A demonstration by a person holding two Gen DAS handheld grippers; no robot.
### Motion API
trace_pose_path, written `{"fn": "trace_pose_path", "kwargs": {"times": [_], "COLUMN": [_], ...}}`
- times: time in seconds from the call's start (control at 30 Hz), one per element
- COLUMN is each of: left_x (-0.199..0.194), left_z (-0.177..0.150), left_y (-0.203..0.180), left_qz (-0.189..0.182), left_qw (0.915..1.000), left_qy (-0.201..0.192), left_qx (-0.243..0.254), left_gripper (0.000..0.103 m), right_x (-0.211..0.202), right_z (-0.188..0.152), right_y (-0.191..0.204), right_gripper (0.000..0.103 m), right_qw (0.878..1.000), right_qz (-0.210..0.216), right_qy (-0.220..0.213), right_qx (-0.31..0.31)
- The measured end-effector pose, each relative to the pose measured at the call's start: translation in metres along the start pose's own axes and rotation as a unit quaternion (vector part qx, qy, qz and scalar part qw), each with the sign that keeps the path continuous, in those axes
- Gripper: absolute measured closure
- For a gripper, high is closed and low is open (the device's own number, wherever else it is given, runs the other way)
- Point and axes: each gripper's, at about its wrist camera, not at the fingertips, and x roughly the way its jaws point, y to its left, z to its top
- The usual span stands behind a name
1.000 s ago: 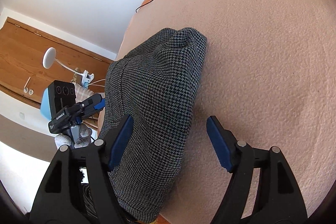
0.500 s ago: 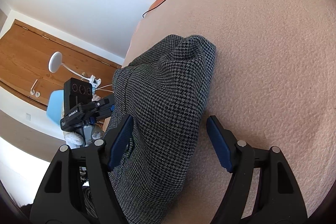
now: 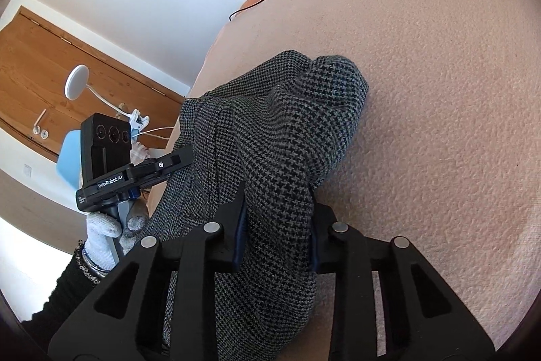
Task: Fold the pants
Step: 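Close both grippers on the folded pants bundle, then lift the folded pants with both grippers and carry them to the clothes stack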
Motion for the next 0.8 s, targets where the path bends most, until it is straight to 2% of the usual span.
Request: {"fn": "trace_pose_path", "kwargs": {"times": [0.13,0.33,0.8], "left_x": [-0.004,-0.012,-0.041], "left_z": [-0.001,-0.002,-0.009], "left_y": [-0.012,-0.031,-0.083], "left_qz": [0.021,0.047,0.038], "left_qw": [0.9992,0.9952,0.9853], "left_qy": [-0.014,-0.037,-0.092], "left_qx": [0.031,0.078,0.139], "left_gripper": [0.083,0.084,0.086], "right_x": [-0.006,-0.019,-0.085], "right_z": [0.0,-0.001,-0.005], "right_y": [0.024,0.043,0.063], "right_gripper": [0.083,0.085,0.086], "right_qw": [0.999,0.996,0.988], "right_qz": [-0.026,-0.034,-0.047], "right_qy": [-0.012,-0.027,-0.086], "right_qx": [-0.043,-0.072,-0.12]}}
